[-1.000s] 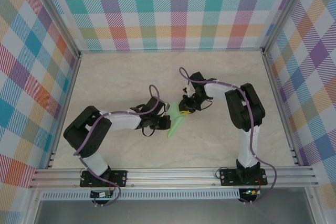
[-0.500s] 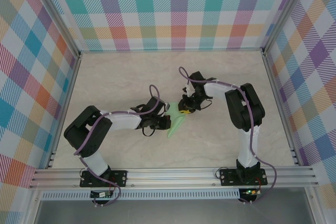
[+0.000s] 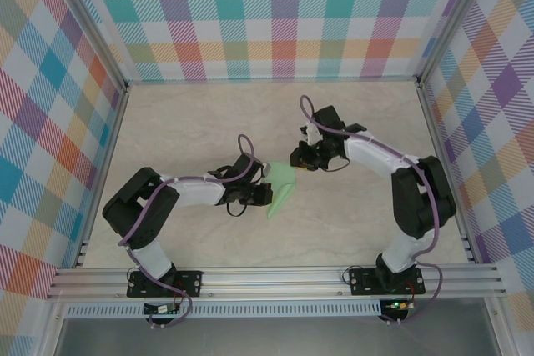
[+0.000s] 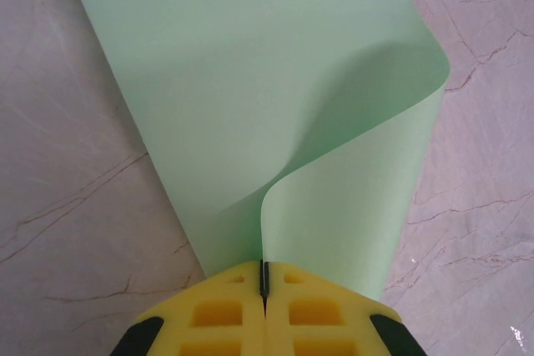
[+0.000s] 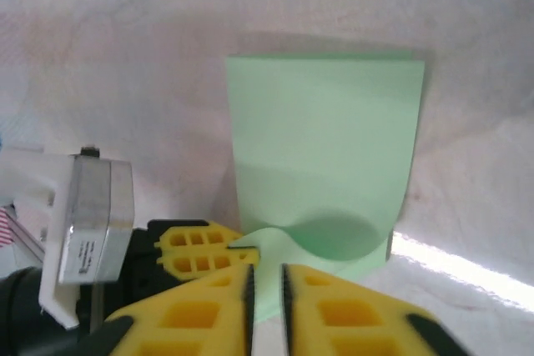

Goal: Fold a paper plane with a square sheet of paper (pick it up from the middle)
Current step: Third fold the triangle at the center of the table.

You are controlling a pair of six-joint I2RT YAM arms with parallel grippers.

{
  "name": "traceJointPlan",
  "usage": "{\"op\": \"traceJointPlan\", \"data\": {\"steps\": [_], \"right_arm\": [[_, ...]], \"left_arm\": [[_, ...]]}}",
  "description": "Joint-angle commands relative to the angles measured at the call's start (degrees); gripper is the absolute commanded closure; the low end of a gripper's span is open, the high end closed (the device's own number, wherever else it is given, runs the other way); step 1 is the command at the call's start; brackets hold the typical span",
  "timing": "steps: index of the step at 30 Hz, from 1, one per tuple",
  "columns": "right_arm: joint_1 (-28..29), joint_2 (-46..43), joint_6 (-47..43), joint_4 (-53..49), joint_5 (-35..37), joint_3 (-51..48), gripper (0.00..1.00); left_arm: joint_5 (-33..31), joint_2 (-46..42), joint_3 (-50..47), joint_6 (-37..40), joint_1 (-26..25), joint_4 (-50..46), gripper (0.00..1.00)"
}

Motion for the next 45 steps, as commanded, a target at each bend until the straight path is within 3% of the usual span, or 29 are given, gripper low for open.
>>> {"op": "traceJointPlan", "data": {"steps": [1, 6, 10, 15, 25, 30, 34, 38, 45], "right_arm": [[1.1, -3.6, 7.6, 9.6, -5.9, -9.5, 0.92], [7.0, -7.5, 18.1, 26.4, -7.6, -21.8, 1.0], [11.8, -7.1, 23.9, 34.8, -5.8, -26.2, 1.0], [14.8, -6.6, 27.1, 40.9, -3.6, -29.3, 1.0], [15.5, -2.2, 29.3, 46.2, -5.8, -30.4, 1.0], [14.4, -5.4, 25.0, 37.9, -2.2, -27.9, 1.0], [7.8, -7.9, 18.2, 25.1, 2.5, -21.9, 1.0], [1.8, -0.8, 11.9, 17.2, 1.7, -12.1, 1.0], [0.0, 12.9, 5.7, 7.8, 0.5, 3.0, 1.0]], "left_arm": [[-0.2, 2.5, -0.7, 1.0, 0.5, -1.2, 0.98], [-0.1, 2.6, -0.7, 1.0, 0.5, -1.1, 0.98], [-0.3, 2.5, -0.7, 1.3, 0.5, -1.3, 0.98], [-0.1, 2.7, -0.4, 1.4, 0.5, -1.5, 0.98], [0.2, 3.1, -0.1, 1.5, 0.5, -1.2, 0.99], [-0.1, 2.9, 0.6, 2.3, 0.5, -2.7, 1.0], [-0.3, 2.4, 0.4, 2.4, 0.5, -2.9, 1.0], [-0.5, 2.1, 0.3, 2.4, 0.5, -2.8, 1.0], [-0.7, 1.3, 0.7, 2.7, 0.5, -3.9, 1.0]]}}
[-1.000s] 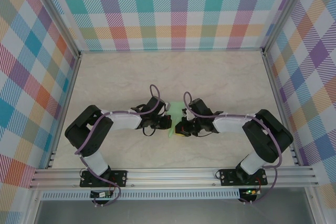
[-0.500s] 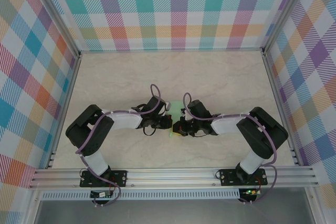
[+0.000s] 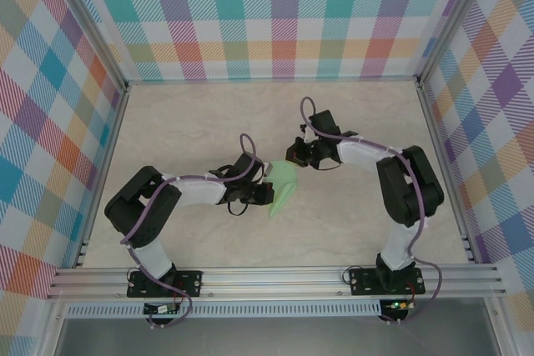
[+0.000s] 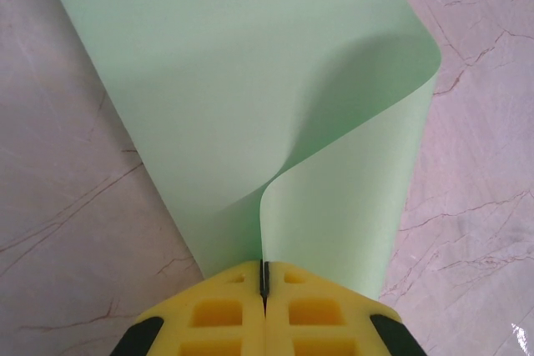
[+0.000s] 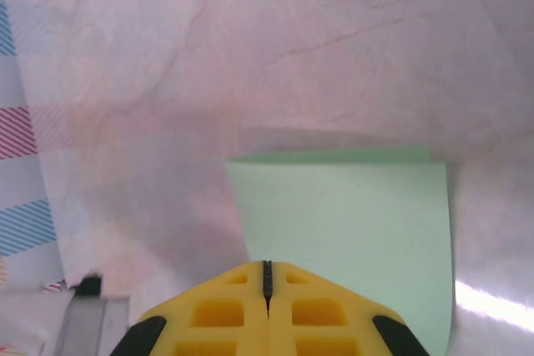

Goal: Fold a paper plane with a square sheet of paper (pick it up from the middle)
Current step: Third fold the triangle at the center of the table.

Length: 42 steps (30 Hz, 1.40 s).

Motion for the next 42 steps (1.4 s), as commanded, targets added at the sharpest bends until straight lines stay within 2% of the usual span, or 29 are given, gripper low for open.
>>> {"op": "traceJointPlan", "data": {"steps": [1, 14, 26, 42], "right_arm": [[0.1, 4.4, -5.1, -9.0, -0.6, 3.1, 1.0], [0.2, 10.8, -9.3, -13.5, 1.3, 5.3, 1.0], [0.2, 11.4, -9.5, -14.1, 1.7, 5.2, 1.0], [0.1, 10.7, -9.4, -14.4, 1.5, 5.2, 0.98]], "left_arm": [[-1.6, 0.2, 0.1, 1.4, 0.4, -4.6, 1.0], [-0.6, 0.9, 2.2, 1.8, 0.4, -5.1, 0.99], [0.5, 1.0, 4.2, 3.0, 0.4, -5.3, 0.98], [-1.4, 2.6, 2.8, 2.7, 0.4, -6.1, 0.98]]}}
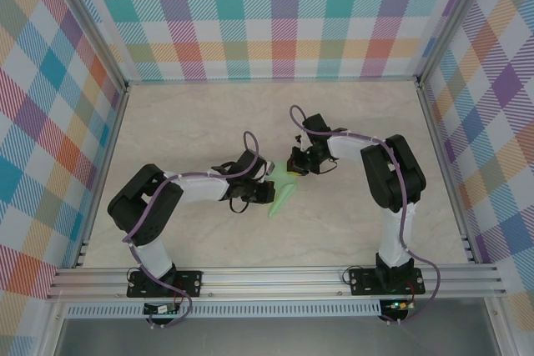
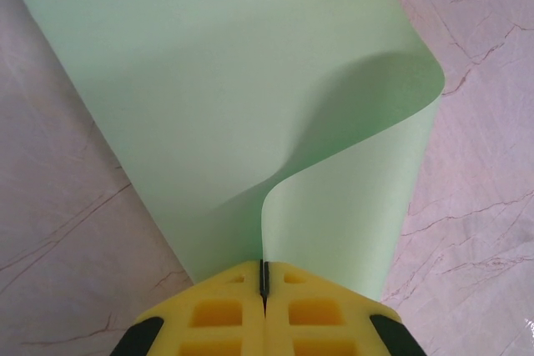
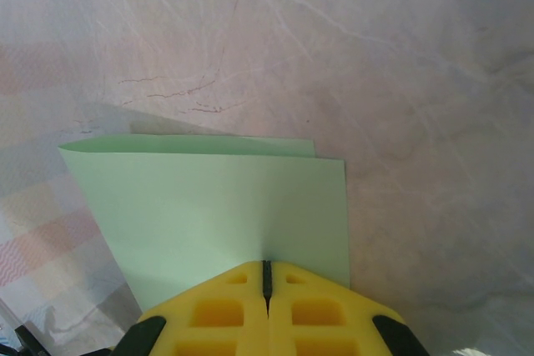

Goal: Fold a paper plane with a square sheet of paper (pick it up from the middle)
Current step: Third fold the triangle at the center of the table.

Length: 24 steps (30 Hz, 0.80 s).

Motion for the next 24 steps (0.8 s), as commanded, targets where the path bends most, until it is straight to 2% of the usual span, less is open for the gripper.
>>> {"op": "traceJointPlan", "data": {"steps": [1, 5, 8, 15, 24], "right_arm": [[0.2, 2.2, -1.4, -4.2, 1.0, -0.1, 0.98], [0.2, 2.2, -1.4, -4.4, 1.1, 0.1, 0.98], [0.2, 2.2, -1.5, -4.5, 1.3, 0.0, 0.98], [0.2, 2.2, -1.5, -4.4, 1.2, -0.1, 0.98], [0.2, 2.2, -1.3, -4.4, 0.9, -0.1, 0.98]], "left_arm": [[-1.2, 1.1, -0.6, 0.6, 0.4, -1.8, 0.98], [-0.1, -2.1, -1.9, -0.8, 0.4, 0.2, 0.98], [-1.8, -3.9, -1.9, -0.4, 0.4, -0.8, 0.98], [1.2, 0.9, -0.1, -0.6, 0.4, 0.9, 0.98], [0.5, 1.7, 0.5, 0.4, 0.4, -0.7, 0.98]]}}
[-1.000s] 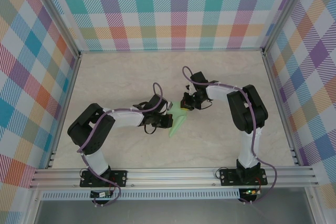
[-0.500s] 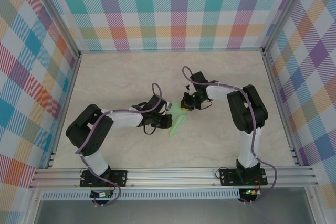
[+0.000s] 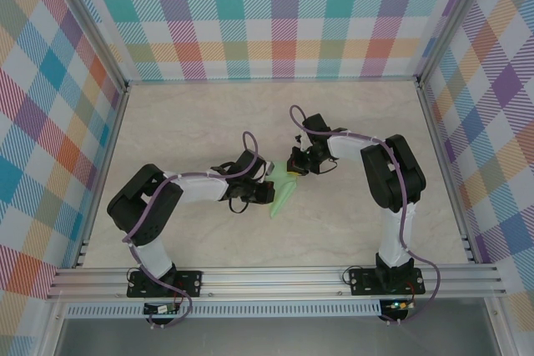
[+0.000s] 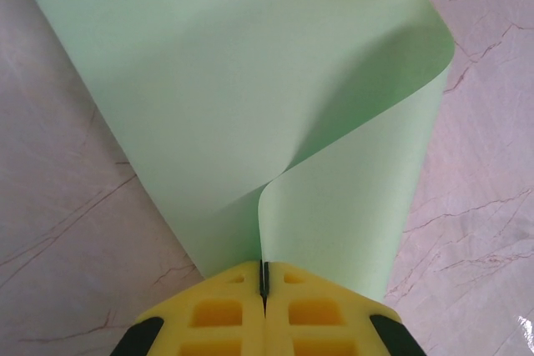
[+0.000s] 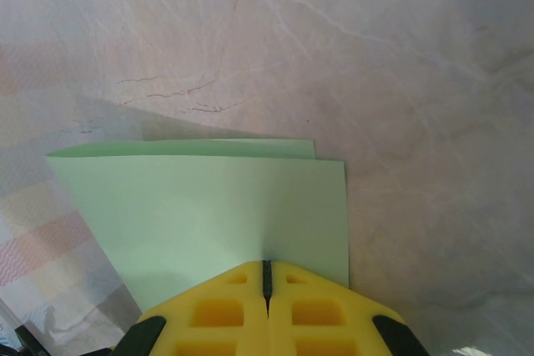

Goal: Fold a paper plane with a square sheet of paper (pick it up from the middle)
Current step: Third fold the triangle at the center of the table.

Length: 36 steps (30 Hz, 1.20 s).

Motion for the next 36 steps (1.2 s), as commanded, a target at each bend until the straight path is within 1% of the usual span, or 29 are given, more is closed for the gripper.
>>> {"op": "traceJointPlan", "data": {"steps": [1, 5, 12, 15, 18, 20, 23, 26, 30, 32, 36], "right_arm": [[0.1, 2.1, -1.3, -4.3, 0.8, -0.2, 0.98], [0.1, 0.7, -1.7, -5.5, 0.8, 0.8, 0.96], [-1.5, -5.7, -4.2, -9.5, 1.0, 4.7, 0.82], [-2.4, -9.3, -4.5, -9.3, 0.5, 3.2, 0.8], [-2.3, -14.5, -2.2, -3.5, -4.8, -3.6, 0.87], [-2.2, -18.6, 1.8, 3.0, -8.1, -10.7, 0.93], [-0.8, -24.2, 9.3, 14.8, -11.9, -22.2, 0.99], [4.0, -27.2, 14.5, 22.9, -11.9, -29.8, 1.0], [10.0, -27.4, 20.5, 32.2, -10.1, -35.5, 1.0], [11.7, -26.6, 22.7, 36.2, -9.8, -37.2, 1.0], [13.4, -24.6, 23.2, 38.9, -8.6, -37.5, 1.0]], "left_arm": [[-0.3, 1.7, 0.7, 0.6, 0.3, -1.3, 0.98], [-1.1, 1.0, -0.6, 0.3, 0.3, -1.2, 0.99], [-0.7, 0.6, -1.1, 0.6, 0.3, -1.3, 0.99], [-0.4, 0.8, -0.8, 0.8, 0.3, -1.6, 0.99], [-0.5, 0.9, -0.8, 1.1, 0.3, -1.8, 0.99], [-0.3, 1.0, -0.9, 1.1, 0.3, -1.9, 0.99], [-0.2, 0.9, -1.0, 1.1, 0.3, -1.7, 0.99], [-0.1, 0.9, -0.9, 1.3, 0.3, -1.9, 0.99], [-0.1, 1.0, -0.8, 1.5, 0.3, -2.2, 0.99], [0.0, 1.0, -0.8, 1.5, 0.3, -2.1, 0.99], [0.2, 1.5, -0.7, 1.6, 0.3, -1.9, 0.99]]}}
